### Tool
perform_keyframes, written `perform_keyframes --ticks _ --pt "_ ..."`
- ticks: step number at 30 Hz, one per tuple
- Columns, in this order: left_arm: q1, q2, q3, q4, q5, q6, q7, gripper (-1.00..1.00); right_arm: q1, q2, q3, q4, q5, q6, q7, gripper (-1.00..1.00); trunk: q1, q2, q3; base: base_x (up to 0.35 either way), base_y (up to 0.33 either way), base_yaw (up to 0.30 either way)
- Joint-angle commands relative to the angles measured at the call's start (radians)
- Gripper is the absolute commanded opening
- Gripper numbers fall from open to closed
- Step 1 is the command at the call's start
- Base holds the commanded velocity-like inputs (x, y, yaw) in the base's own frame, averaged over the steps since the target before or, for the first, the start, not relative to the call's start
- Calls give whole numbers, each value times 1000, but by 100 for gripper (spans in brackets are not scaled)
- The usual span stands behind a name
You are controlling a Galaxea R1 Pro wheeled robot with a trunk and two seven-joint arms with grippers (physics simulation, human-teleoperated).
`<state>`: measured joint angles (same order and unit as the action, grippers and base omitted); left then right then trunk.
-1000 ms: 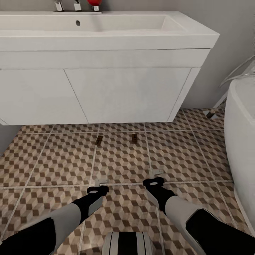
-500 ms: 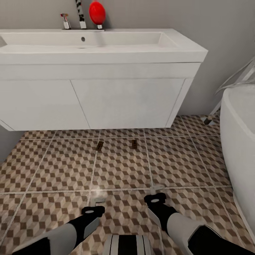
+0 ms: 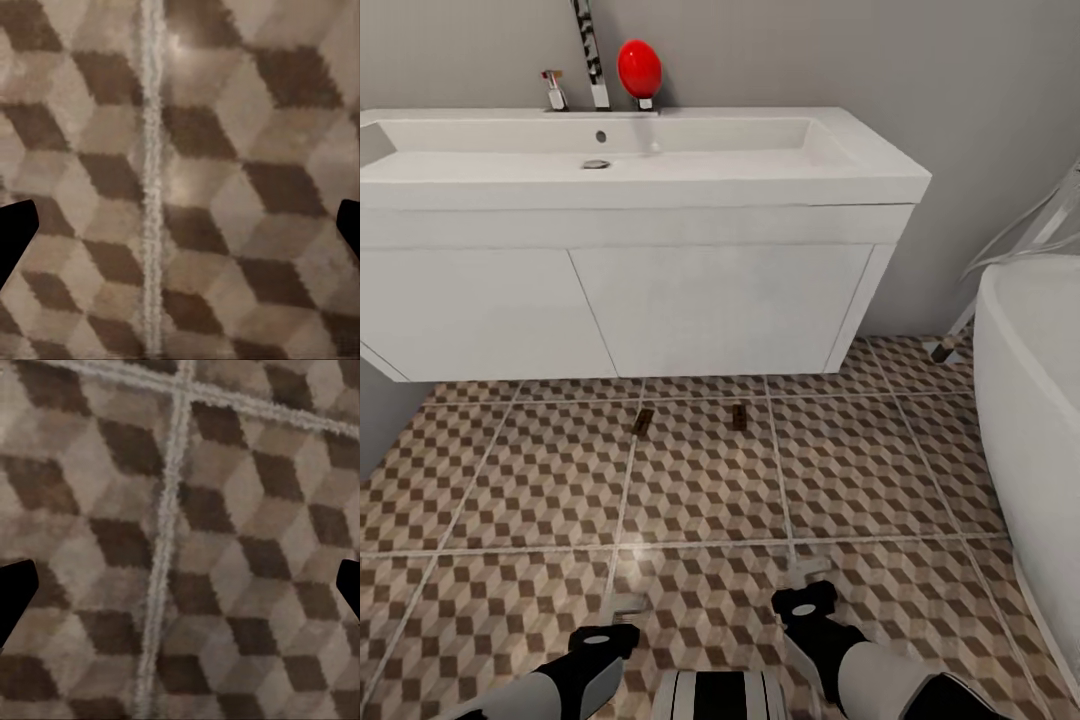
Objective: Take the four mousetraps from the cabinet in the bathroom and place them on the bathroom floor. Make sure all four end up on the same floor surface, and ensure that at least two of them are either under or directly next to the same bathroom sink.
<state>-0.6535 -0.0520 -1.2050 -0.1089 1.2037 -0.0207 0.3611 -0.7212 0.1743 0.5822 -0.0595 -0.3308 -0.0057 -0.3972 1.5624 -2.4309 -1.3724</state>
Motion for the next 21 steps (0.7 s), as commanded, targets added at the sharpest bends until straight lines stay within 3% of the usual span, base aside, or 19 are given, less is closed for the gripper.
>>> perform_keyframes --ticks 1,21 --pt "5 1 -9 -1 10 -2 4 100 5 0 9 1 -9 -4 -3 100 0 0 0 0 0 0" --pt "59 33 -8 0 11 -10 -30 100 98 0 8 7 -5 -57 4 100 0 0 0 0 0 0"
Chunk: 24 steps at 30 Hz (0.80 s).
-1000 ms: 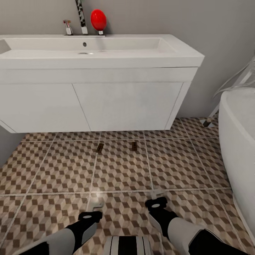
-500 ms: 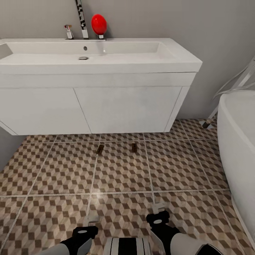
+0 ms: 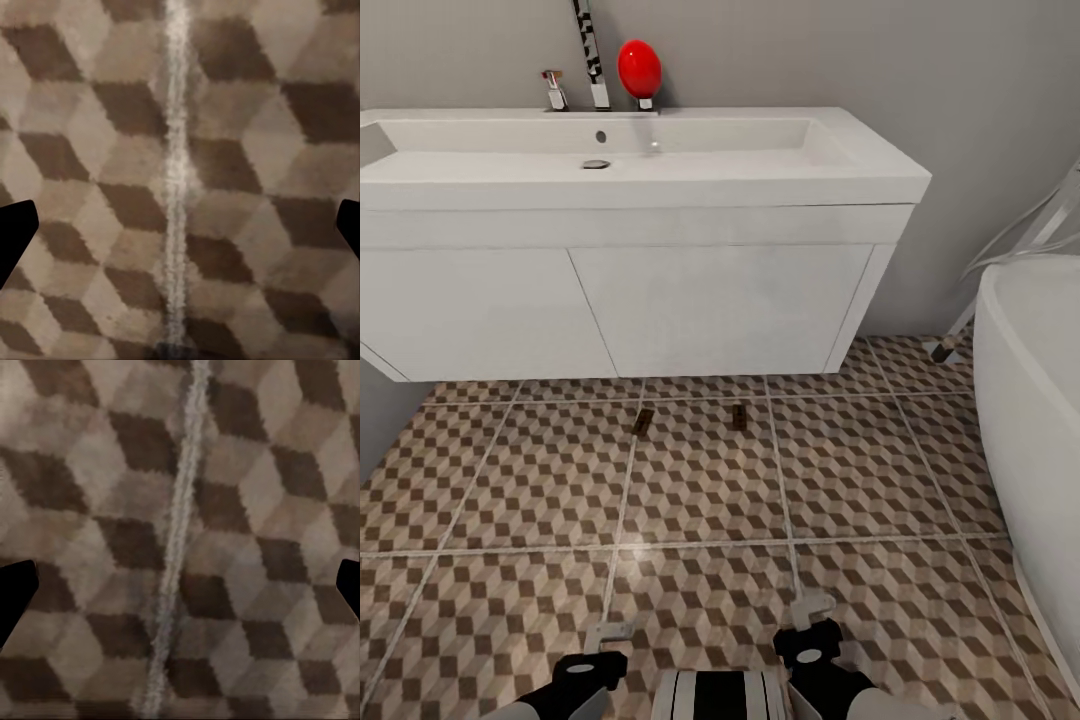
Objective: Take the four mousetraps from the cabinet in the bathroom and place them on the bathroom floor. Make sure all four end up on the same floor surface, and ensure that at least two of them are either under or directly next to the same bathroom sink.
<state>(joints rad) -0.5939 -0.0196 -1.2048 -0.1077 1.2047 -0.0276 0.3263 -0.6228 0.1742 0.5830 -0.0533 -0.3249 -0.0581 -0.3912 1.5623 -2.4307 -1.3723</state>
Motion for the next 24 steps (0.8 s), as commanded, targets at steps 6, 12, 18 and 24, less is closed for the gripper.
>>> perform_keyframes --ticks 6,12,18,24 --pt "8 5 -9 0 11 -3 4 100 18 0 8 8 -10 -9 8 100 -23 42 18 0 0 0" --pt "12 5 -9 -1 12 -2 4 100 31 0 8 10 -10 -14 12 100 -46 84 37 0 0 0" --pt "20 6 -8 0 12 -3 3 100 37 0 8 11 -10 -22 13 100 -69 126 56 0 0 0" --pt "27 6 -8 16 12 -3 3 100 42 -2 8 12 -10 -24 14 100 -92 168 75 0 0 0"
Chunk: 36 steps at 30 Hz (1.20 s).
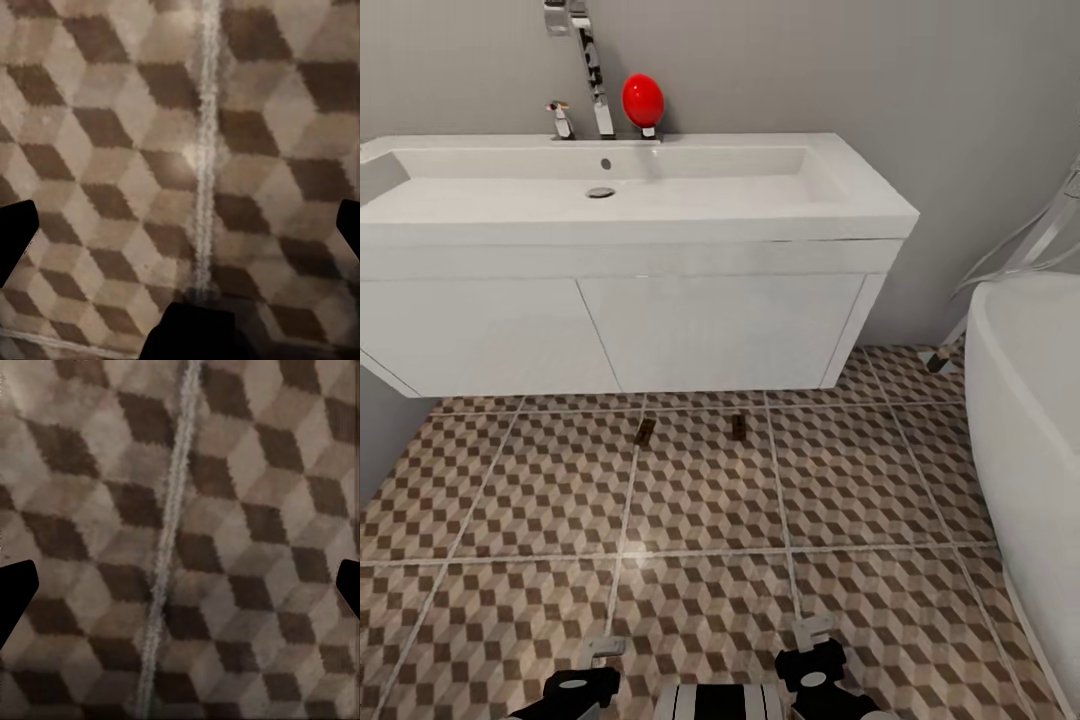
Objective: Take the four mousetraps from the cabinet in the bathroom and place them on the bathroom floor. Make sure all four end up on the same floor surface, and ensure that at least two of them are either under or directly next to the same bathroom sink.
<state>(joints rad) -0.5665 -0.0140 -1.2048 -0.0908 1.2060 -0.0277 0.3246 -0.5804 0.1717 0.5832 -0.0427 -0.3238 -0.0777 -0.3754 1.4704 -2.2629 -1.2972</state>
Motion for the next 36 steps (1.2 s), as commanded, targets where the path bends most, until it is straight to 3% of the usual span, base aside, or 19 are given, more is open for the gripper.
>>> perform_keyframes --ticks 1,13,24,36 --pt "1 0 -9 2 10 -3 4 100 1 0 7 1 -11 -5 -2 100 -4 7 3 0 0 0" --pt "22 0 -9 17 10 -10 1 100 33 -9 8 1 -11 -15 -2 100 -50 91 40 0 0 0" --pt "53 0 -8 20 10 -28 1 100 99 -45 8 8 -11 -135 -2 100 -92 168 75 0 0 0" --pt "106 0 -8 20 9 -28 -4 100 149 -64 7 11 -12 -162 -2 100 -138 252 112 0 0 0"
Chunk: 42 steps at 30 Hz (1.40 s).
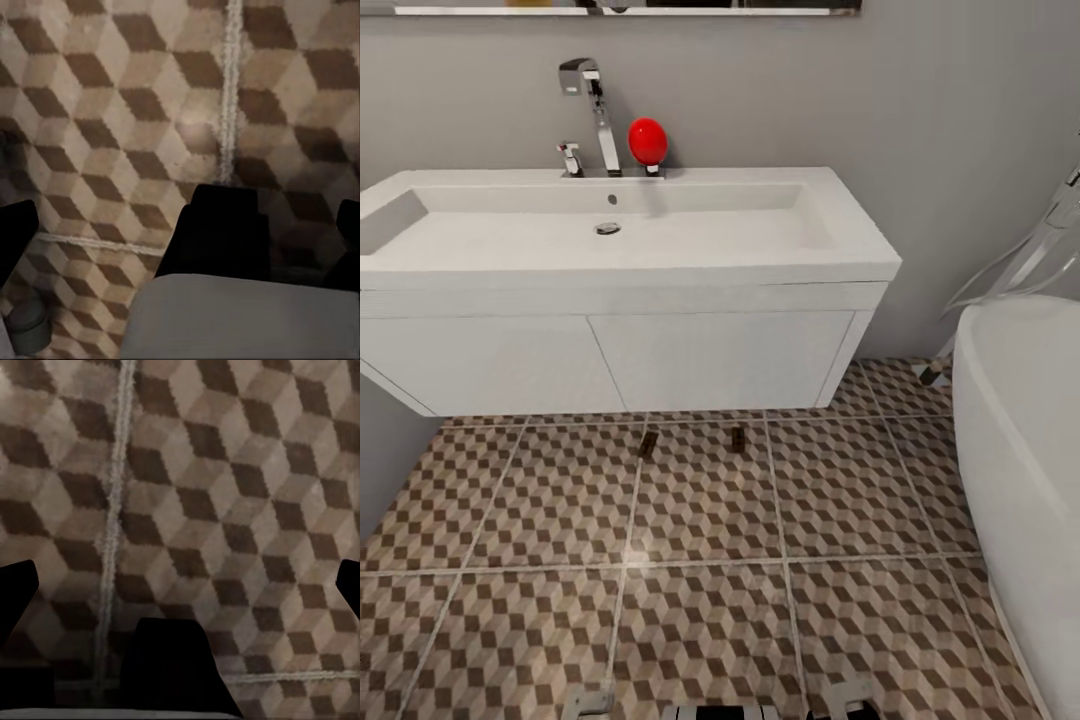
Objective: Take the four mousetraps from the cabinet in the bathroom and place them on the bathroom floor. Make sure all four end up on the same floor surface, and ensure that at least two of them are either under or directly next to the same bathroom sink.
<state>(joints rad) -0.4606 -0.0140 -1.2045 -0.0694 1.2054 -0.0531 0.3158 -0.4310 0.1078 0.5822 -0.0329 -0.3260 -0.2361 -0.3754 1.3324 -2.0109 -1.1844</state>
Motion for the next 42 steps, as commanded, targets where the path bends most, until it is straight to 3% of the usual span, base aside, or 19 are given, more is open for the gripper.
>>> perform_keyframes --ticks 1,42 --pt "4 0 -9 -2 10 -3 4 100 1 0 9 0 -10 -3 -3 100 -4 7 3 0 0 0" --pt "47 0 -9 0 8 -2 2 100 60 -10 6 84 -20 5 -5 100 -161 294 131 0 0 0"
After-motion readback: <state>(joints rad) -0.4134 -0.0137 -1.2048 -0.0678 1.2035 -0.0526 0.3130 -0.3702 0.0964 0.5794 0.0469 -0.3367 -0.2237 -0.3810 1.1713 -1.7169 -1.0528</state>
